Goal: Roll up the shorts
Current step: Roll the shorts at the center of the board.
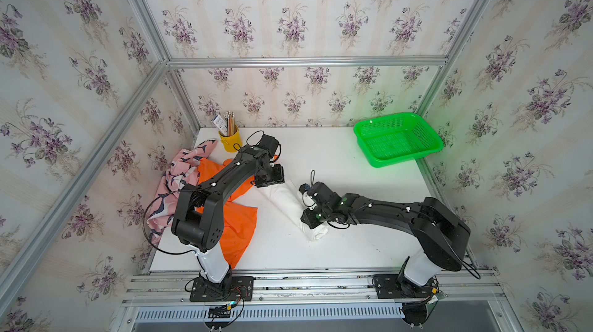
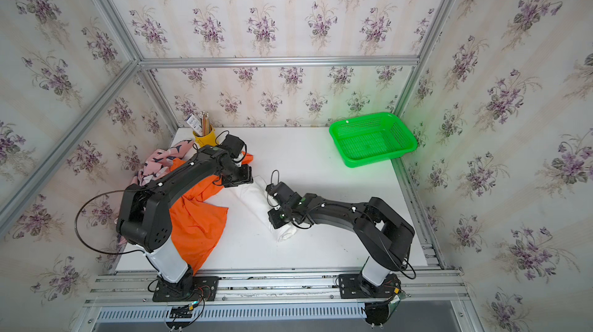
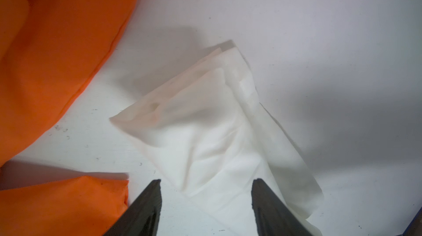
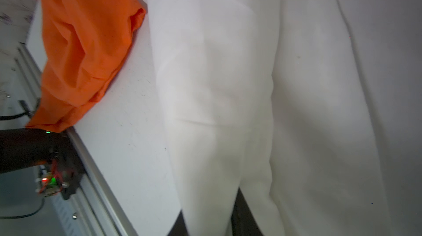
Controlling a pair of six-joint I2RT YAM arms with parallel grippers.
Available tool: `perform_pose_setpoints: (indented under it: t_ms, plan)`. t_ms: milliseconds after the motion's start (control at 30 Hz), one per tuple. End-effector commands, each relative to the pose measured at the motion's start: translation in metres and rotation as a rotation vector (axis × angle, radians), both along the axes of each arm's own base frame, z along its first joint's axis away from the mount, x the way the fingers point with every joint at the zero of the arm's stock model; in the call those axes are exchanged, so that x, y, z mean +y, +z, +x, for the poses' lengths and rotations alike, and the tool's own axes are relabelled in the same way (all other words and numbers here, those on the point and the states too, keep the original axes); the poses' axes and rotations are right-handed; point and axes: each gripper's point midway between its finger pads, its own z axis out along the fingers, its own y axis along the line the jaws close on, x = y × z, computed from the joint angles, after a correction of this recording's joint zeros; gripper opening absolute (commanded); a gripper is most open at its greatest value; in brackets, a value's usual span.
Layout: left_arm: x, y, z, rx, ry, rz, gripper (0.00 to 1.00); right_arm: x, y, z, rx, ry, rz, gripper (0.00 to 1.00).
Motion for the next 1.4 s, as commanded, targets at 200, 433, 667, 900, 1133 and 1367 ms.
perform_pose_setpoints:
  t_ms: [200,433,667,900,1133,1367]
  plan:
    - [-0.04,0.0,0.0,0.023,-0.033,-0.084,0.74,-0.043,-0.027,0.023,0.353,-0.153,0.261,0.21]
    - [-0.08,-0.04,0.023,0.088,-0.074,-0.117,0.68,-0.091,-0.072,0.033,0.338,-0.271,0.018,0.48]
    - [-0.086,-0.066,0.03,0.137,-0.09,-0.106,0.61,-0.119,-0.018,0.06,-0.015,-0.301,-0.313,0.76]
    - [-0.085,-0.068,0.03,0.145,-0.098,-0.101,0.61,-0.069,0.042,0.054,-0.417,-0.097,-0.602,0.9]
    - [-0.084,-0.068,0.028,0.149,-0.103,-0.099,0.62,-0.065,-0.005,0.049,-0.519,0.026,-0.827,0.93]
    - [-0.076,-0.053,0.024,0.123,-0.097,-0.097,0.65,-0.041,-0.028,0.03,-0.425,0.11,-0.681,0.46]
